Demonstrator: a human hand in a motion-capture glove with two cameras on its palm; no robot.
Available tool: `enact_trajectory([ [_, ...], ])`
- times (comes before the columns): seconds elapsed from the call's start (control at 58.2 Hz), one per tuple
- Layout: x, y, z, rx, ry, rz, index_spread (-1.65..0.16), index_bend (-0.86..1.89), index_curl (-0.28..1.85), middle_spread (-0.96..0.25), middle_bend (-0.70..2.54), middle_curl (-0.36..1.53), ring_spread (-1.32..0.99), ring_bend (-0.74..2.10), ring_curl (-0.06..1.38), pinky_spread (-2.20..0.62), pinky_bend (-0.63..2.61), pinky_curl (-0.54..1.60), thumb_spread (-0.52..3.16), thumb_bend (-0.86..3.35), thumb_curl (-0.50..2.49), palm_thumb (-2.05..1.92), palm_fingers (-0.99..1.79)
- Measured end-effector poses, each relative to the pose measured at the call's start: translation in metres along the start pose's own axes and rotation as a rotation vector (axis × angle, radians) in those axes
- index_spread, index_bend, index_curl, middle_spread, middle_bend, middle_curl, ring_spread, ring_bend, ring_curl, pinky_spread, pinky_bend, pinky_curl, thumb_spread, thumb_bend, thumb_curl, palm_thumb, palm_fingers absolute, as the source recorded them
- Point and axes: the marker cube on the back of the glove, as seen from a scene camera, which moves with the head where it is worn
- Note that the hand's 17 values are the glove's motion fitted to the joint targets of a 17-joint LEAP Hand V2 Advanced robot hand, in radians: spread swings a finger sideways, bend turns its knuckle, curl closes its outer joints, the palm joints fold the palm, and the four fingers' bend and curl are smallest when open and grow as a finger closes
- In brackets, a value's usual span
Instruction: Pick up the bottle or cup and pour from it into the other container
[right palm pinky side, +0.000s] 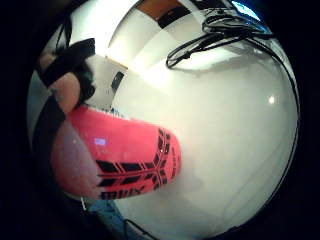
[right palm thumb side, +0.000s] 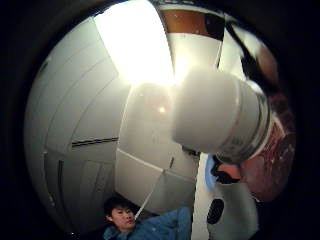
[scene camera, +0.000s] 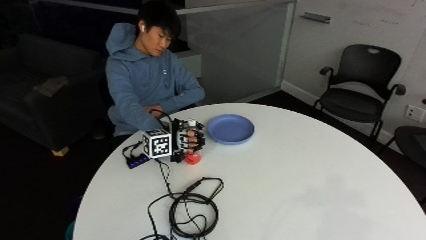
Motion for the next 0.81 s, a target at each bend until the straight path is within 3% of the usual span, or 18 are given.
enact_trajectory([
  [0.137, -0.008, -0.003, 0.010, -0.009, 0.042, 0.004, -0.16, 0.22, 0.34, -0.02, 0.35, 0.42, -0.07, 0.54, 0.35, 0.03, 0.53, 0.26, 0.51, 0.05, 0.52, 1.03, 1.08],
  [0.378, -0.048, -0.004, 0.039, -0.193, 0.329, -0.085, -0.12, 0.18, 0.41, -0.04, 0.31, 0.45, -0.11, 0.48, 0.38, -0.04, 0.50, 0.28, 0.28, -0.03, 0.60, 1.07, 1.16],
  [0.807, -0.125, 0.006, 0.141, -0.697, 1.410, -0.386, -0.12, 0.18, 0.46, -0.04, 0.29, 0.49, -0.12, 0.46, 0.43, -0.07, 0.48, 0.32, 0.19, -0.04, 0.67, 1.06, 1.18],
])
